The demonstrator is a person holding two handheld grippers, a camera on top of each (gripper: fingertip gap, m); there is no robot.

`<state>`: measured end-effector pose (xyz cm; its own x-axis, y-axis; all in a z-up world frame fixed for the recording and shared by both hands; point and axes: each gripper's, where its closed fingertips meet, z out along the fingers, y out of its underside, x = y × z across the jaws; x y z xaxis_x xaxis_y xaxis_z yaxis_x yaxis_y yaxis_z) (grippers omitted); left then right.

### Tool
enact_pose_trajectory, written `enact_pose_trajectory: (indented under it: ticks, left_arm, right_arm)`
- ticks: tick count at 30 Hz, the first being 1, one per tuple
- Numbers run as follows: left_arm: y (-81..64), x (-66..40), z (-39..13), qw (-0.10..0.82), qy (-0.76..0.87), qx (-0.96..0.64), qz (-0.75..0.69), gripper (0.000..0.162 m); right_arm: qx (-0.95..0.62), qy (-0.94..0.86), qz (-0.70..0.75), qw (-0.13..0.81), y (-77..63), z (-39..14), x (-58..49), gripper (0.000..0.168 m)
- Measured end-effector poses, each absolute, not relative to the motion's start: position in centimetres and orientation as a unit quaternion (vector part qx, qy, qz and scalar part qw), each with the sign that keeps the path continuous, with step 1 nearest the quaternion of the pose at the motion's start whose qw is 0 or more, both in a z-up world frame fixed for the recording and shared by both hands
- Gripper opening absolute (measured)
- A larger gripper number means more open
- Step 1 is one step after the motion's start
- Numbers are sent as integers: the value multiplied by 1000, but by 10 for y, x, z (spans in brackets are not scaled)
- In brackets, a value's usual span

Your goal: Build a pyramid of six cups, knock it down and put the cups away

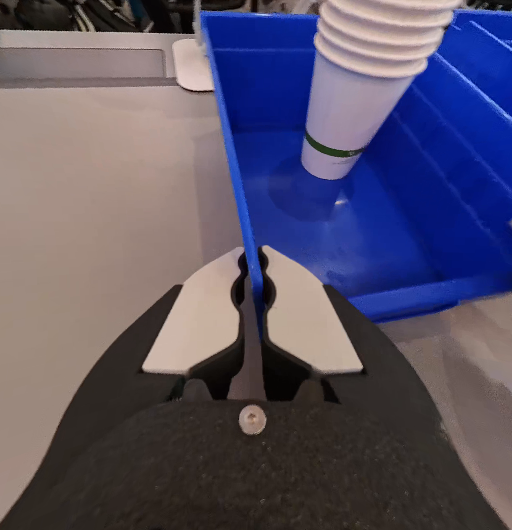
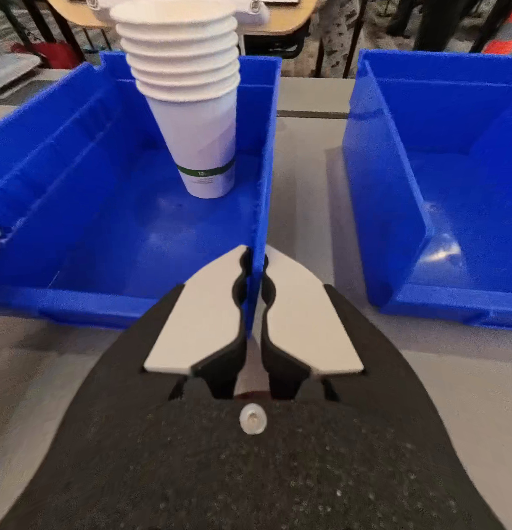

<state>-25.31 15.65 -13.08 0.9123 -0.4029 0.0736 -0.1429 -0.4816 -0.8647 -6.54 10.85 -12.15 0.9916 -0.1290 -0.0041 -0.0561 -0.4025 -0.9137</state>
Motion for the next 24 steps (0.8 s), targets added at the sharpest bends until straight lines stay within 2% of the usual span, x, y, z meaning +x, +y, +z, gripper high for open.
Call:
enact_pose_trajectory:
  ticks: [6, 14, 20, 24]
  left_arm:
    - [166, -285, -119, 475, 146, -857, -138, 3]
    - [184, -419, -79, 537, 117, -830, -95, 2]
    - [202, -501, -80, 544, 97, -832, -55, 2]
    - [213, -523, -104, 531, 90, -840, -70, 1]
  right_arm:
    - [-819, 71, -54, 566, 116, -100, -103, 3]
    - [-789, 33, -25, 612, 152, -66, -236, 3]
    - [-798, 12, -21, 602, 173, -83, -313, 3]
    - [-811, -4, -22, 584, 183, -102, -336, 4]
